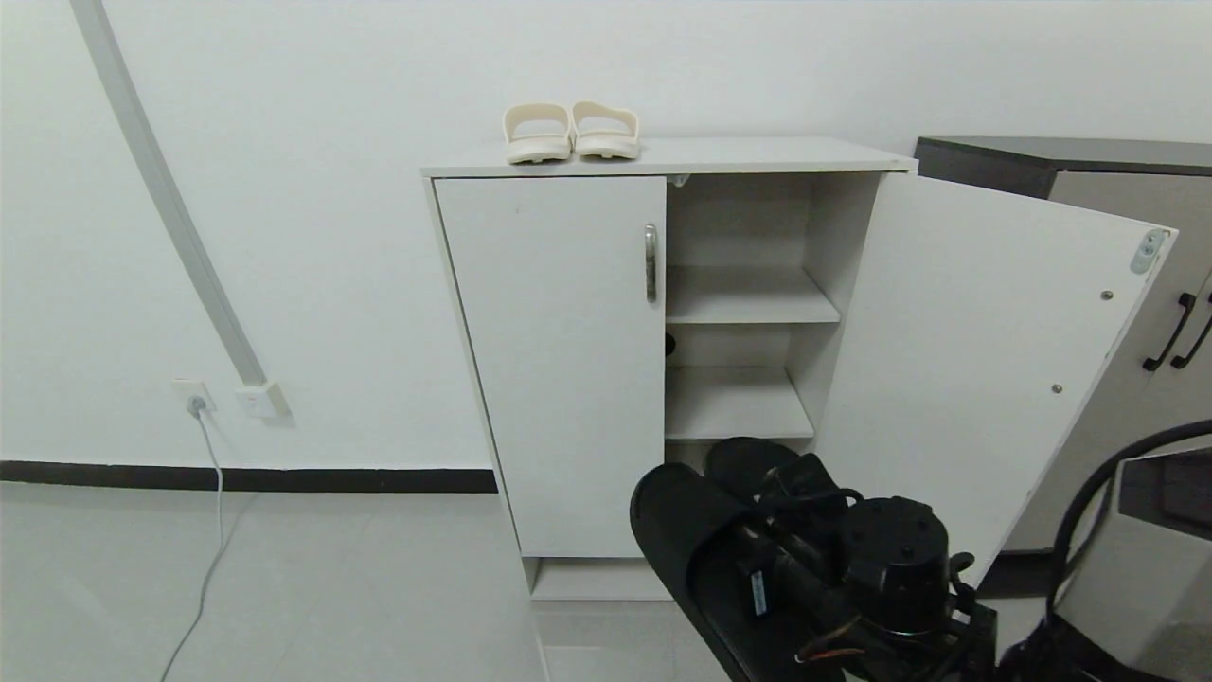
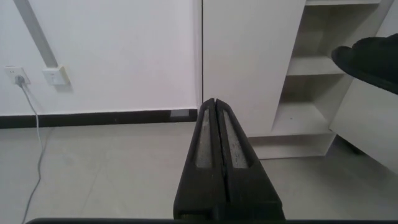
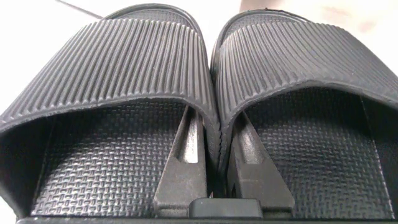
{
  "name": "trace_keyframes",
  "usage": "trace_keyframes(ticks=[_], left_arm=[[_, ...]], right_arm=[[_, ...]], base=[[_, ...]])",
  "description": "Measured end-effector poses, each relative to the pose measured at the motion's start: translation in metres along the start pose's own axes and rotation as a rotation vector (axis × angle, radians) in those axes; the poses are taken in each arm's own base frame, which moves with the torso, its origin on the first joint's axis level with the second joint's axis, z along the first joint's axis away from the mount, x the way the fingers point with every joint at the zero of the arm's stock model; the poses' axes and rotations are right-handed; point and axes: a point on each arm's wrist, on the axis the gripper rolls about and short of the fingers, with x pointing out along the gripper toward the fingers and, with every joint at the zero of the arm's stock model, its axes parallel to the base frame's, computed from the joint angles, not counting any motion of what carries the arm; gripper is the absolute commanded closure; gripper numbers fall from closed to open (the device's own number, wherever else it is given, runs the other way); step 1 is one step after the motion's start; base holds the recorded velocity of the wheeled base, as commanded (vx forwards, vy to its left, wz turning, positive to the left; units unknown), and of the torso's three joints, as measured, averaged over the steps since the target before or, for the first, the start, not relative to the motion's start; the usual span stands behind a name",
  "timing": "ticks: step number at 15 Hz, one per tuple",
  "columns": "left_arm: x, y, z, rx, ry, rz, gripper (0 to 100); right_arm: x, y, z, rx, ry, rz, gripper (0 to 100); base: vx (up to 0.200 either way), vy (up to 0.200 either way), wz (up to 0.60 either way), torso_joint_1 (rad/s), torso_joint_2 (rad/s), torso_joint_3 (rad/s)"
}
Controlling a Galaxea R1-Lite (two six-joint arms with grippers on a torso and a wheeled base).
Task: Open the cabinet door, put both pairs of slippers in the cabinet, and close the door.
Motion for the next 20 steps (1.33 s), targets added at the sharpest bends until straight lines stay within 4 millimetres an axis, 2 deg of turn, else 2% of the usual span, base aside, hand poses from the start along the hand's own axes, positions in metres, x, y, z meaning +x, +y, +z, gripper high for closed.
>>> trace_keyframes(ticks=[3,5,8,15,20], left_arm=[[0.000,0.000,0.000,-0.012,0.000,0.003,100],[0.000,0.000,0.000,-0.013,0.000,0.001,100],[0.000,0.000,0.000,-0.013,0.000,0.001,100],[0.000,0.000,0.000,-0.014,0.000,0.004,100],[0.000,0.000,0.000,-0.017,0.001,0.004,100]], right_arm=[[0.029,0.011,-0.001,0.059,-0.003,-0.201,100],[0.046,0.016,0.006,0.130,-0.028,-0.343,100],[0.063,0.011,0.014,0.184,-0.064,-0.450,100],[0.074,0.001,0.010,0.187,-0.065,-0.498,100],[0.075,0.007,0.004,0.172,-0.047,-0.463,100]], base=[[0.000,0.000,0.00,0.000,0.00,0.000],[0.000,0.000,0.00,0.000,0.00,0.000],[0.000,-0.067,0.00,0.001,0.00,0.001],[0.000,-0.200,0.00,0.003,0.00,0.005],[0.000,0.000,0.00,0.000,0.00,0.000]])
